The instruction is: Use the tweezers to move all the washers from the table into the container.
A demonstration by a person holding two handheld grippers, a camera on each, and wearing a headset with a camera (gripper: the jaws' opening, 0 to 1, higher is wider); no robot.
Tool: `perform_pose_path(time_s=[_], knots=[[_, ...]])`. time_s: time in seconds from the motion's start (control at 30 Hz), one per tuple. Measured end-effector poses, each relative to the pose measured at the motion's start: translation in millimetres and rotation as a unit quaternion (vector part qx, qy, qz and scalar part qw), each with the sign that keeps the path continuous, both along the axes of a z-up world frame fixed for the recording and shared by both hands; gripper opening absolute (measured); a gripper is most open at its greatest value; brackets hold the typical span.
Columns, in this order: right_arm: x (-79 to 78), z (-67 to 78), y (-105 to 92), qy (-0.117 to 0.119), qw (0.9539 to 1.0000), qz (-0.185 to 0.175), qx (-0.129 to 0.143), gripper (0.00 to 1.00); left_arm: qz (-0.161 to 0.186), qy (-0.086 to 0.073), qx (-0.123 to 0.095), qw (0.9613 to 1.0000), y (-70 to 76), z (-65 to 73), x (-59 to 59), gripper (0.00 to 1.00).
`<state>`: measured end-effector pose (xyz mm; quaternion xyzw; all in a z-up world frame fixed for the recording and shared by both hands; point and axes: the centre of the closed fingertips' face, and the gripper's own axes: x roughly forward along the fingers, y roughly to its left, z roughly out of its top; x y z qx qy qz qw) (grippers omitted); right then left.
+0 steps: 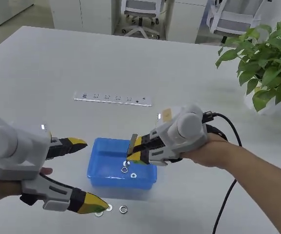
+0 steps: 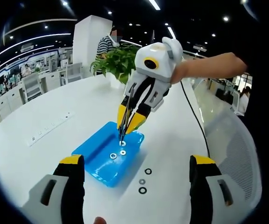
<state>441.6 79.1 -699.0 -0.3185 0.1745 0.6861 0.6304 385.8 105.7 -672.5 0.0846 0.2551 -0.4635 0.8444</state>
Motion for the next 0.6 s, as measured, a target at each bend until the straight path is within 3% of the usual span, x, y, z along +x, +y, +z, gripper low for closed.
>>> perform_pose_path(time_s=[0.37,0.6], knots=[[6.7,-22.2,3.8,0.010,0.9998,0.005,-0.015,0.09,-0.001,0.000,-0.003,1.0000,2.5,-4.4,10.7,0.98],[7.2,-38.7,4.7,0.020,0.9994,0.011,-0.025,0.09,-0.013,-0.004,-0.005,0.9999,-1.8,-4.5,15.8,0.89]])
